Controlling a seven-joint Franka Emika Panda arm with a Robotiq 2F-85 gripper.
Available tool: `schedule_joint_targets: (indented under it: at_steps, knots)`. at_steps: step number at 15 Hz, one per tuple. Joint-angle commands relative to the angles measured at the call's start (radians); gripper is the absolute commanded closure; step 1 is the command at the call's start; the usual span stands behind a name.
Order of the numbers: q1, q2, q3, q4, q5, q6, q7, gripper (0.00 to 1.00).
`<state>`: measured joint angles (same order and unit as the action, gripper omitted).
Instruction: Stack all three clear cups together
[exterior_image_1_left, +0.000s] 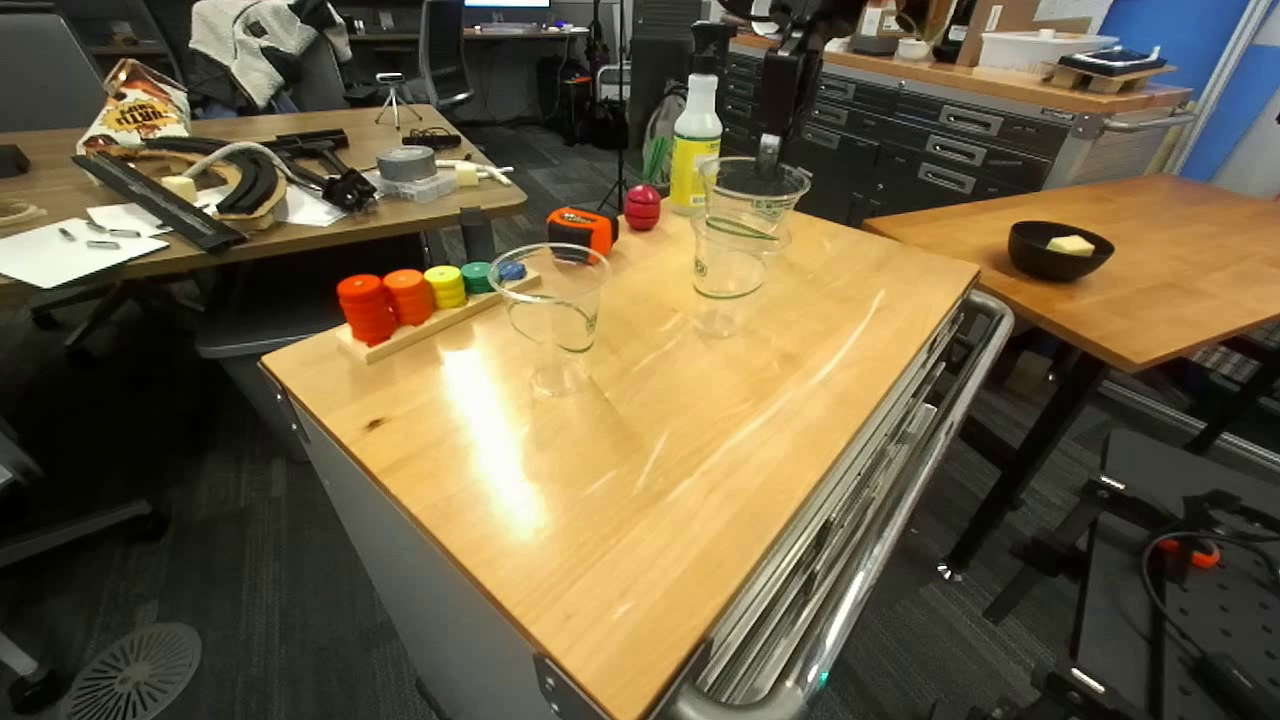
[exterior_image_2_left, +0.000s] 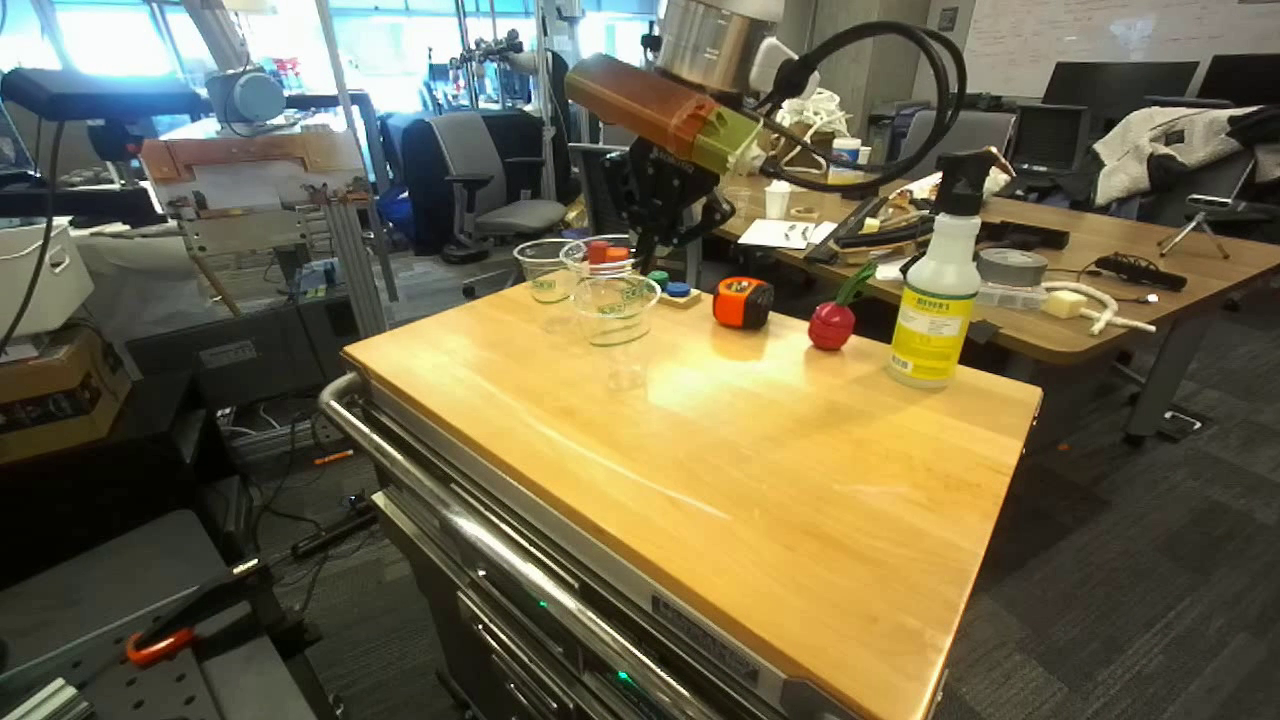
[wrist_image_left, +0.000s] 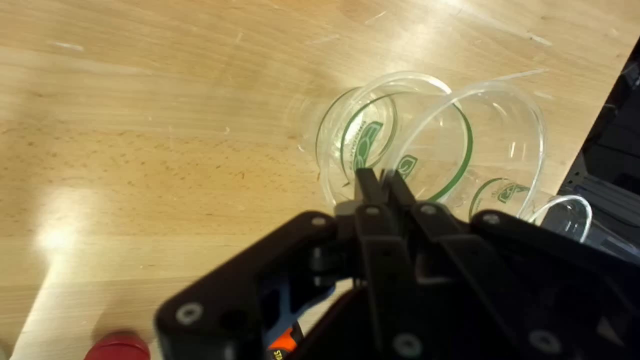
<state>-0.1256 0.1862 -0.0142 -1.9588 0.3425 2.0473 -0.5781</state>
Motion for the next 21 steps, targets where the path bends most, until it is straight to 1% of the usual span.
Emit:
schedule_joint_targets:
  at_steps: [1,4,7,10,11,15,19,21]
  knots:
    - [0.003,0.013,0.013,-0.011,0.024,0.055,-0.035,0.68]
    - [0.006,0.007,0.023,-0.009,0.013,0.083,-0.041,0.47]
    - [0.010,-0.016,0.029,-0.012,0.006,0.092,-0.045,0.23]
    - [0.022,-0.037,0.016,-0.034,-0.062,0.119,-0.009,0.01]
    - [0.024,-0.042,0.012,-0.040,-0.090,0.121,0.000,0.00]
    - [0.028,-0.037,0.005,-0.052,-0.212,0.127,0.054,0.00]
    - [0.028,-0.014,0.014,-0.047,-0.231,0.110,0.076,0.00]
    - [0.029,-0.006,0.018,-0.044,-0.218,0.102,0.079,0.00]
